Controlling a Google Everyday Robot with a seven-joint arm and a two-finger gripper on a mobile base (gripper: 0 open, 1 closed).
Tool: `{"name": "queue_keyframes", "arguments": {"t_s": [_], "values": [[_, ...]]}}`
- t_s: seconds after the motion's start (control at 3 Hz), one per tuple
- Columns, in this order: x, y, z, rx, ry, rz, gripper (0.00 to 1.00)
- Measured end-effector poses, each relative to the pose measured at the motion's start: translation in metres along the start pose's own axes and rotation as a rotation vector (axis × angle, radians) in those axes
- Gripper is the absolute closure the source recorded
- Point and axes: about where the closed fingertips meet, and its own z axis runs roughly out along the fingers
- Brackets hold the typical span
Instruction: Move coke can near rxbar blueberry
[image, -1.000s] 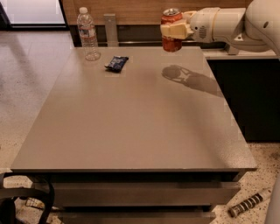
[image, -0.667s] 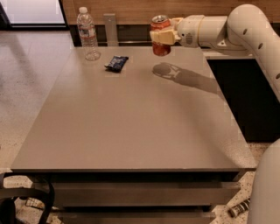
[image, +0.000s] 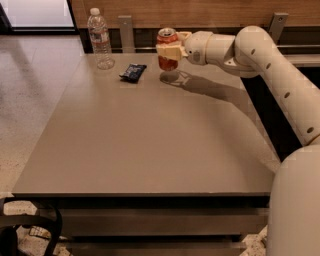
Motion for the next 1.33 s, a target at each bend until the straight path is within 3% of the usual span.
{"name": "queue_keyframes", "arguments": {"t_s": [0.33,1.33], "values": [[0.009,0.006,0.014,-0.006,-0.034,0.014,1.00],[0.036,0.015,0.033,0.001,-0.010,0.047,1.00]]}}
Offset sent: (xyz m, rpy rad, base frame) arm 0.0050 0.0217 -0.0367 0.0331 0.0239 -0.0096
